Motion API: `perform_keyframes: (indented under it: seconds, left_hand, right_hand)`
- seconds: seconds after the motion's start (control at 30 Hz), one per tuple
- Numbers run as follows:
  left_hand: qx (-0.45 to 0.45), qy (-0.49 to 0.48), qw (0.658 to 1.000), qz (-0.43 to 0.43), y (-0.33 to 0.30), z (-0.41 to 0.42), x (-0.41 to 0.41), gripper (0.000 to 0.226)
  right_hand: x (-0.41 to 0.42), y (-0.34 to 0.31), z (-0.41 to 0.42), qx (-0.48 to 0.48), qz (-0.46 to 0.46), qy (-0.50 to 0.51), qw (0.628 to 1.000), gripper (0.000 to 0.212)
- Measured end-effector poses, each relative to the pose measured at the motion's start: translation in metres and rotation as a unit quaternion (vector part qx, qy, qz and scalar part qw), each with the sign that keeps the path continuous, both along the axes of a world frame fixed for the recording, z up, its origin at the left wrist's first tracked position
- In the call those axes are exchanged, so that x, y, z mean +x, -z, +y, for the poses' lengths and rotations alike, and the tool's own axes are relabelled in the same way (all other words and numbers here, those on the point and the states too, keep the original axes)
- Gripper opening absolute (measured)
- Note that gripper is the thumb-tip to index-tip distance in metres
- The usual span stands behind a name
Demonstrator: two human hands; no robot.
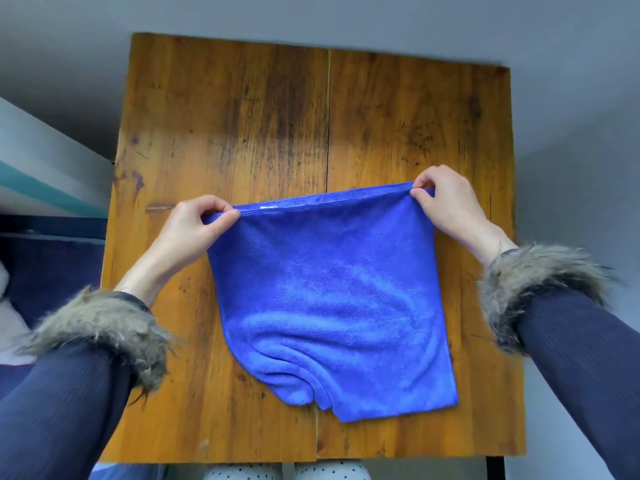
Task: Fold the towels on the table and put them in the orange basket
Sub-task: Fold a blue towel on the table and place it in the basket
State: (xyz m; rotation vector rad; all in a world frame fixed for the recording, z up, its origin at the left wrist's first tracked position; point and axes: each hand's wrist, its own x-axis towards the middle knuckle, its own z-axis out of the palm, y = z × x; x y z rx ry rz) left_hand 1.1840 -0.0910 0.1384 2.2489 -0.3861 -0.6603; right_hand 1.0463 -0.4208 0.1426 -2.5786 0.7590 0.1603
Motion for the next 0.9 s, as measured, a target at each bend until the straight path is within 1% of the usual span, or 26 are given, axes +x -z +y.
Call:
perform_keyframes:
  seconds: [0.07,0.13,0.23,0.3,0.37,0.5,0.57,0.67,0.77,0.9]
  left_hand:
    - [-0.036,-0.030,0.999,-0.002,-0.002,-0.002,0.001,0.017]
    - [-0.041,-0.042,0.998,-0.028,0.000,-0.005,0.001,0.017]
    - [0.017,-0.041,0.996,-0.073,0.019,-0.009,0.005,0.010]
    - [0.083,-0.023,0.991,-0.105,0.036,-0.009,0.010,0.014]
    - [0.128,-0.005,0.984,-0.128,0.048,-0.006,0.013,0.019]
    - [0.149,0.019,0.974,-0.167,0.053,-0.002,0.014,0.020]
    - [0.152,0.030,0.976,-0.151,0.052,-0.002,0.017,0.020]
    - [0.174,0.043,0.979,-0.096,0.048,-0.007,0.023,0.019]
    - [0.206,0.070,0.973,-0.080,0.044,-0.013,0.025,0.016]
    - [0.192,0.069,0.977,-0.057,0.041,-0.016,0.022,0.011]
  right_hand:
    - [0.002,0.000,0.002,0.004,-0.034,0.004,0.999,0.010]
    - [0.007,0.004,0.002,-0.002,-0.044,0.008,0.999,0.012]
    - [0.017,0.014,0.002,-0.028,-0.036,0.013,0.999,0.016]
    - [0.021,0.021,0.000,-0.058,-0.023,-0.003,0.998,0.017]
    - [0.024,0.028,-0.002,-0.072,-0.005,-0.034,0.997,0.018]
    - [0.024,0.036,-0.004,-0.051,0.017,-0.075,0.996,0.014]
    - [0.024,0.036,-0.004,-0.039,0.019,-0.076,0.996,0.013]
    - [0.027,0.035,-0.005,-0.005,0.043,-0.077,0.996,0.011]
    - [0.032,0.031,-0.005,0.037,0.068,-0.064,0.995,0.008]
    - [0.034,0.025,-0.001,0.075,0.056,-0.029,0.995,0.006]
